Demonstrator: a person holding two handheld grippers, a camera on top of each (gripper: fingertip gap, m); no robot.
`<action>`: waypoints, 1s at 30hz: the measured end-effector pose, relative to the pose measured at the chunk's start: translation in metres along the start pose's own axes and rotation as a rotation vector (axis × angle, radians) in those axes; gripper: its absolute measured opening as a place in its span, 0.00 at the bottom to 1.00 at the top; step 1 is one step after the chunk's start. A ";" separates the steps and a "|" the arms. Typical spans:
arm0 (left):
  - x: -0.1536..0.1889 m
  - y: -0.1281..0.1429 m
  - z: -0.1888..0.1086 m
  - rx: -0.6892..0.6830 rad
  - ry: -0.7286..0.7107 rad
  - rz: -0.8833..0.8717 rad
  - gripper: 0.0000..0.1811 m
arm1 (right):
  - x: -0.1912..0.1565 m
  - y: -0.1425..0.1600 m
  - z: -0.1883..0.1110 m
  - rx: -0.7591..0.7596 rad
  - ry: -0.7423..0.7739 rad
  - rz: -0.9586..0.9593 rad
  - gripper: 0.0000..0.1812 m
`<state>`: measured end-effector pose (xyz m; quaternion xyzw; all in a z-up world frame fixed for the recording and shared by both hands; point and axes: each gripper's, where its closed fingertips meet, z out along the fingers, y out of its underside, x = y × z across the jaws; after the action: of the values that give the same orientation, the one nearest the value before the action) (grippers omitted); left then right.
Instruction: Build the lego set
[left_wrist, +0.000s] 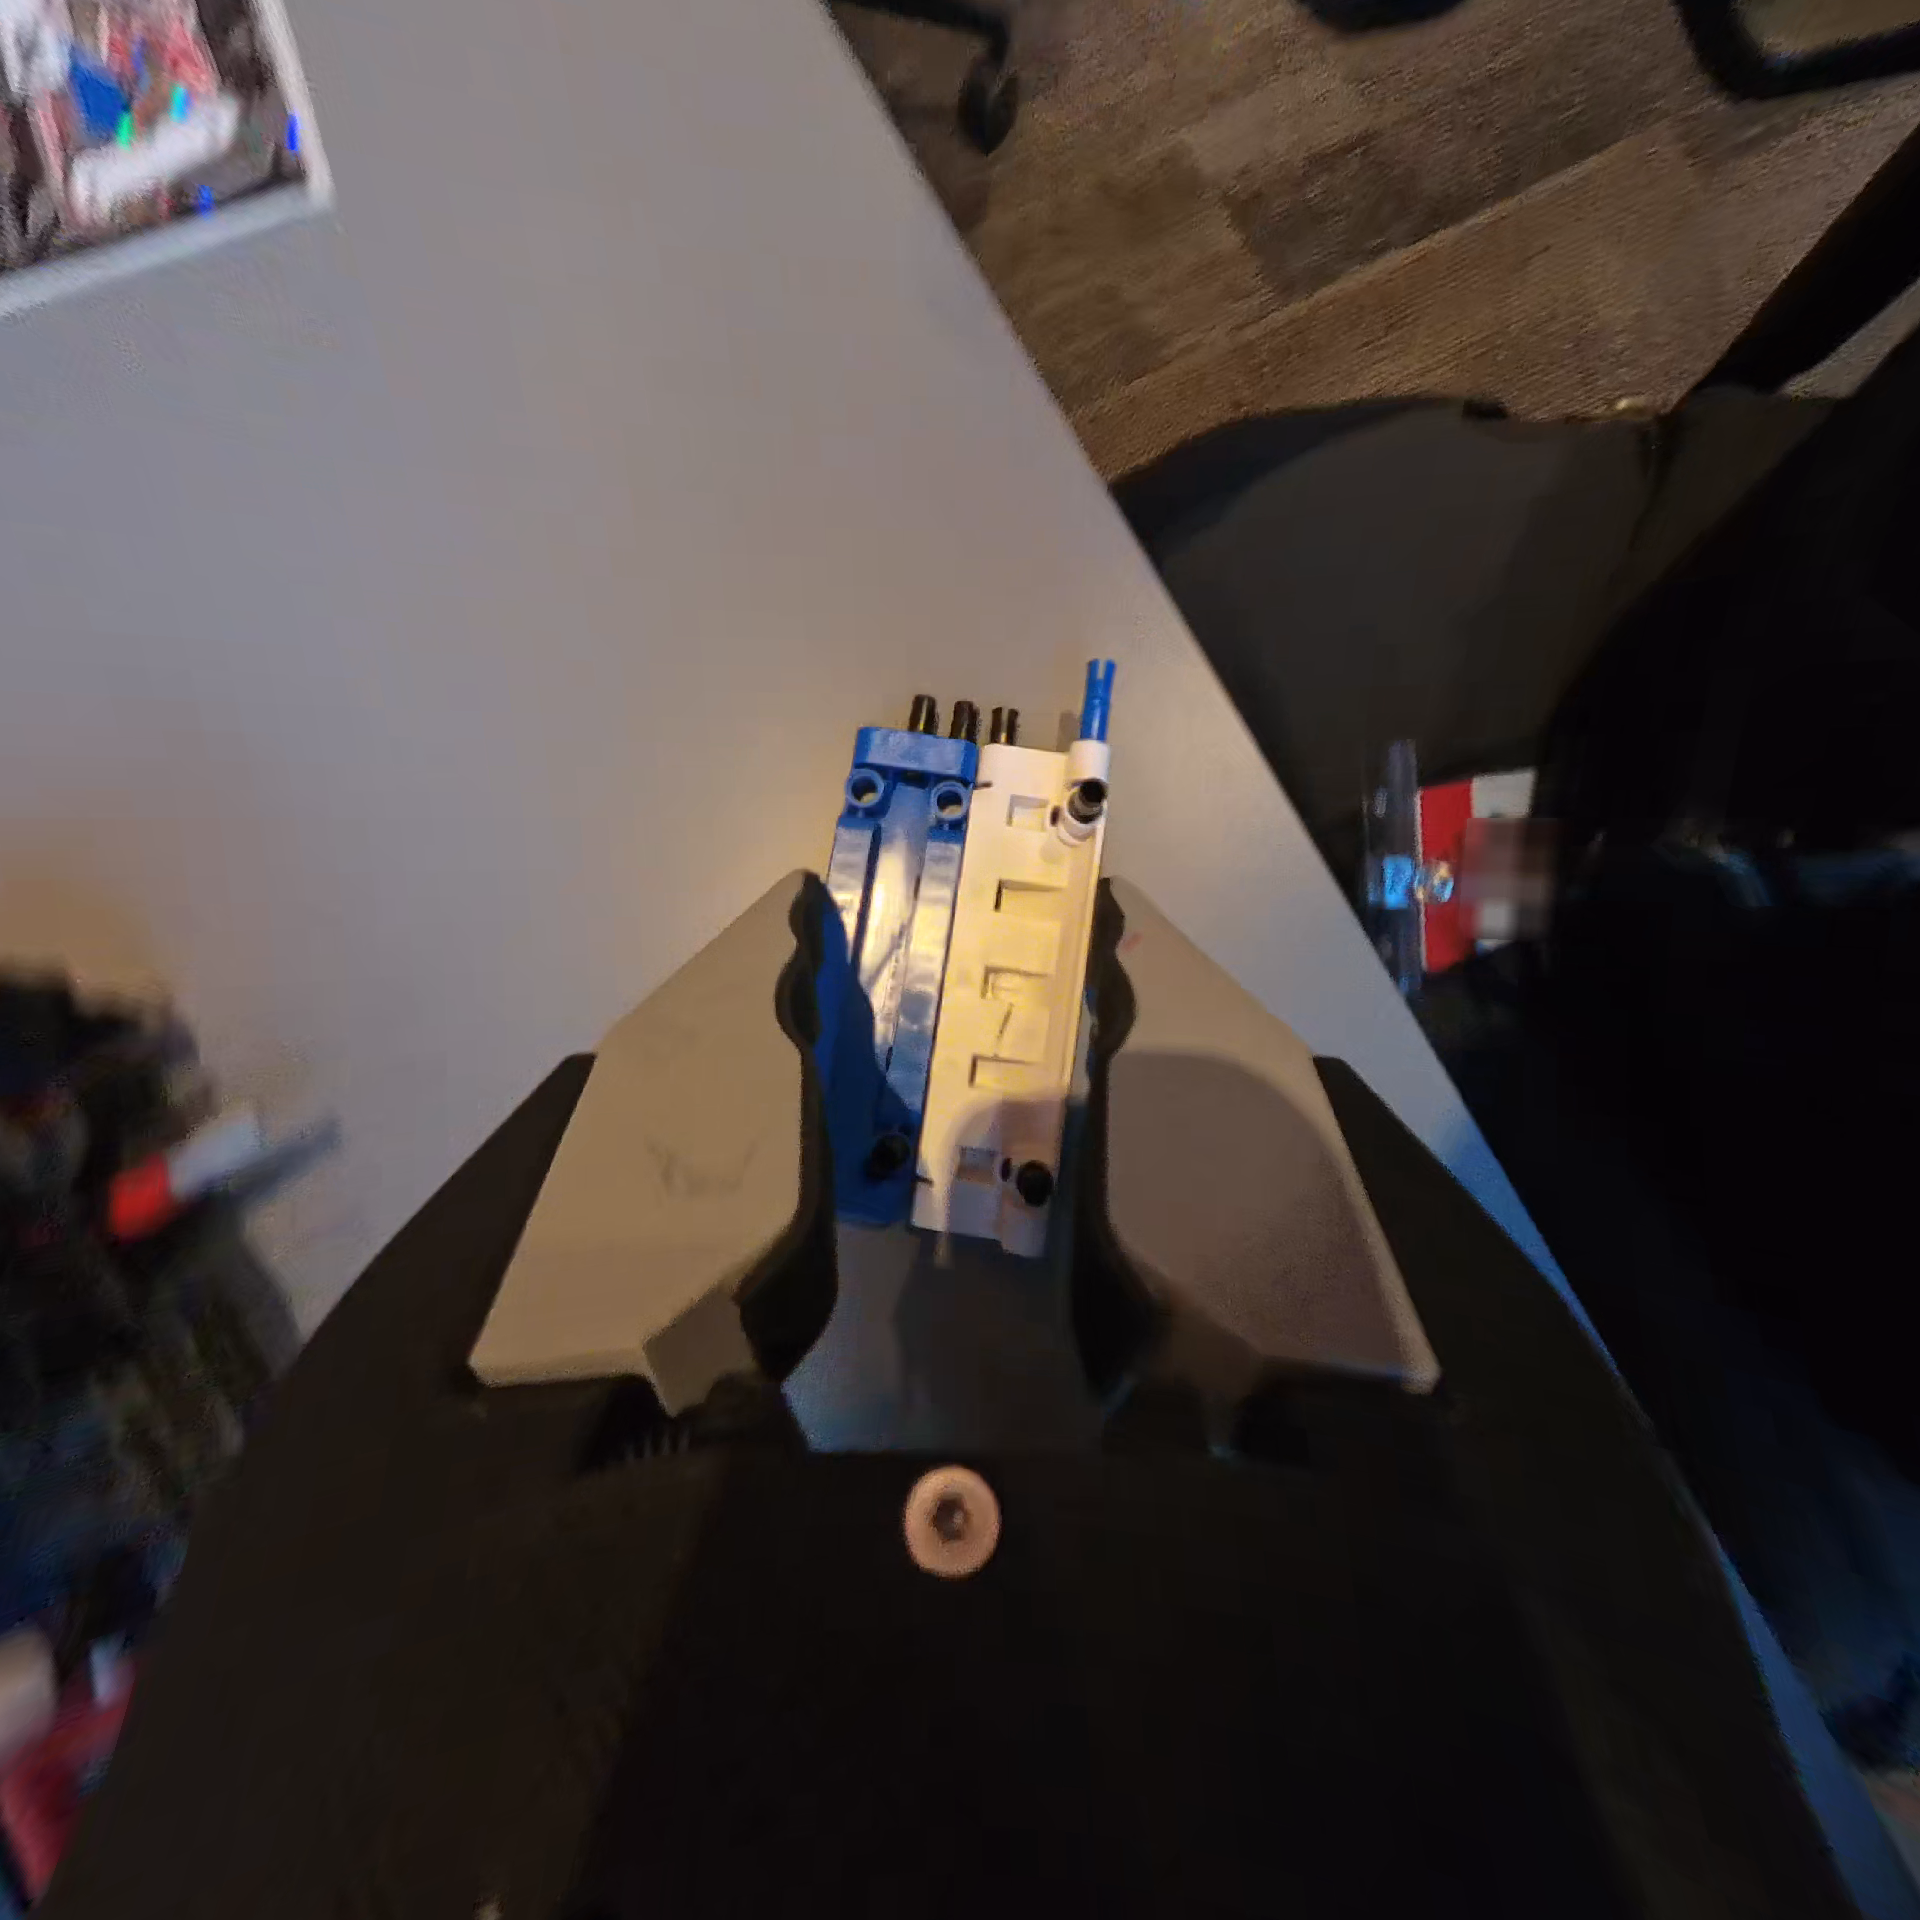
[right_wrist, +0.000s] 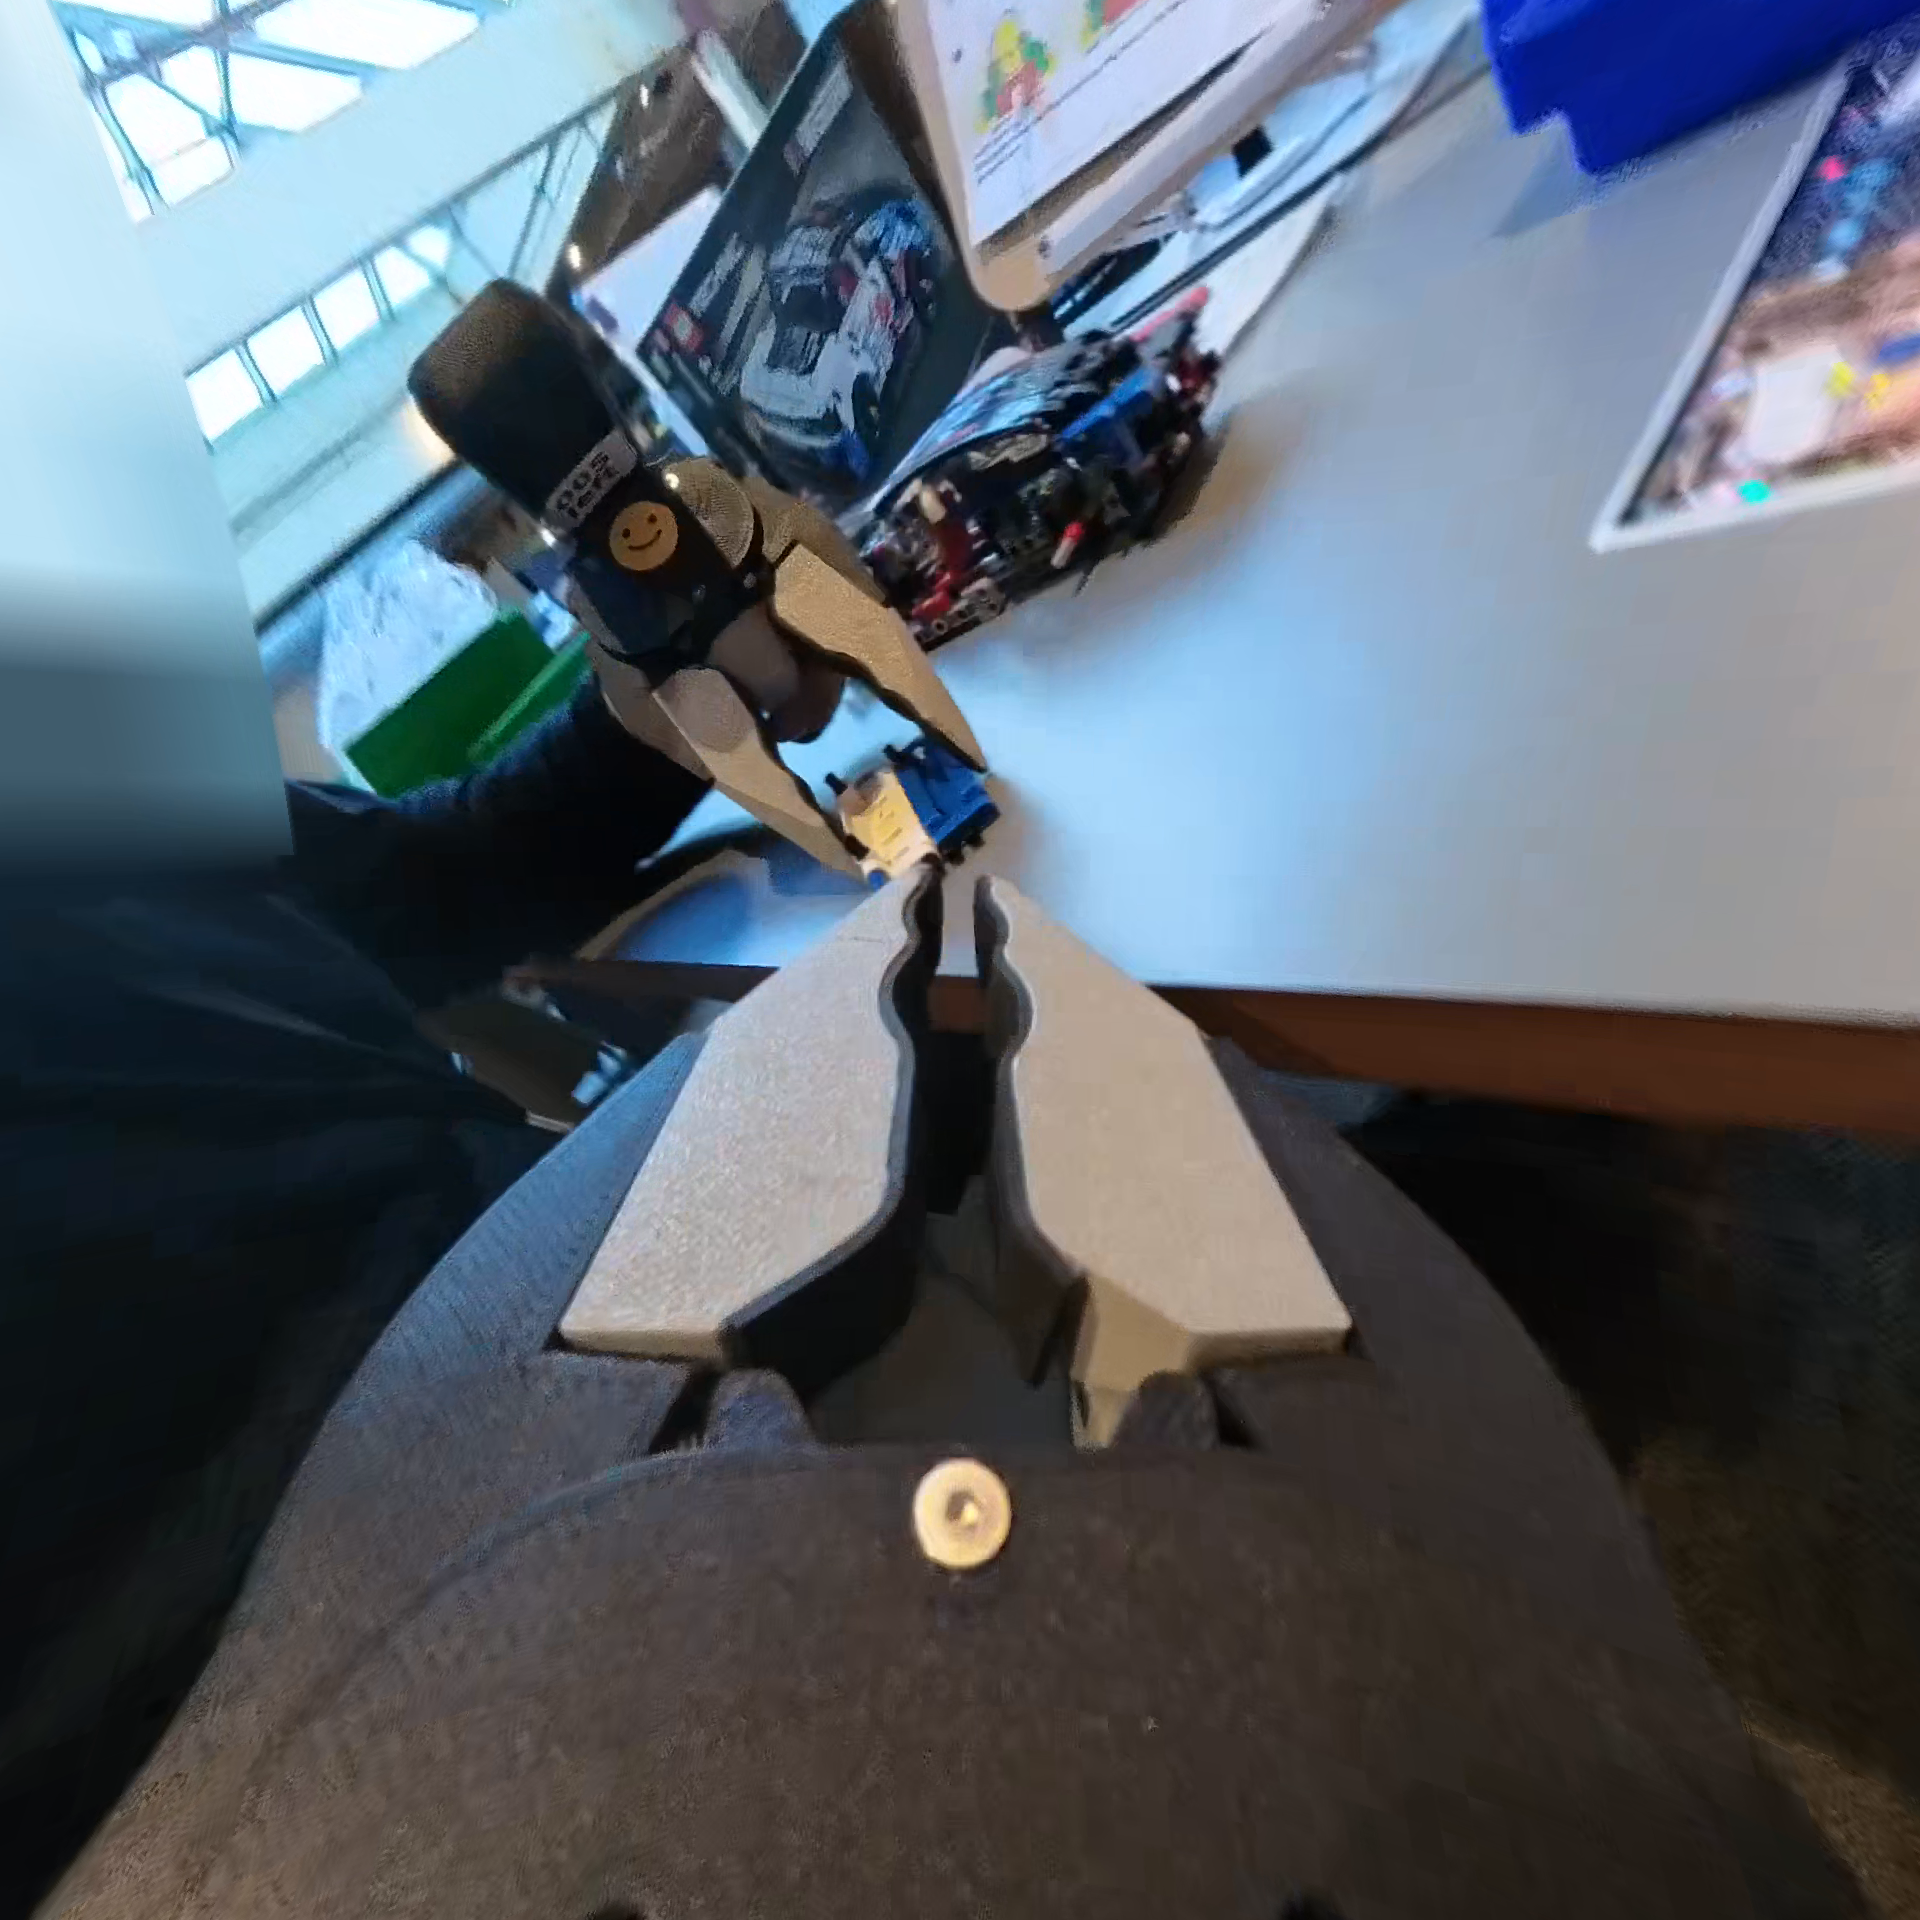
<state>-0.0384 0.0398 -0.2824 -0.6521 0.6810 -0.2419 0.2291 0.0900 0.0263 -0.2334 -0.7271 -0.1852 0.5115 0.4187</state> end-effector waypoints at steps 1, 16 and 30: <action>0.003 0.014 -0.012 -0.015 -0.029 -0.029 0.27 | -0.006 -0.003 0.005 -0.013 0.005 -0.053 0.02; 0.028 0.113 -0.140 0.162 -0.459 -0.374 0.42 | -0.078 -0.012 0.162 -0.276 -0.157 -0.482 0.11; 0.045 0.138 -0.189 0.319 -0.931 -0.325 0.31 | -0.072 -0.015 0.235 -0.208 -0.276 -0.849 0.19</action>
<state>-0.2661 0.0050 -0.2217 -0.7450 0.3517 -0.0594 0.5637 -0.1480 0.0839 -0.2086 -0.5502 -0.5713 0.3652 0.4874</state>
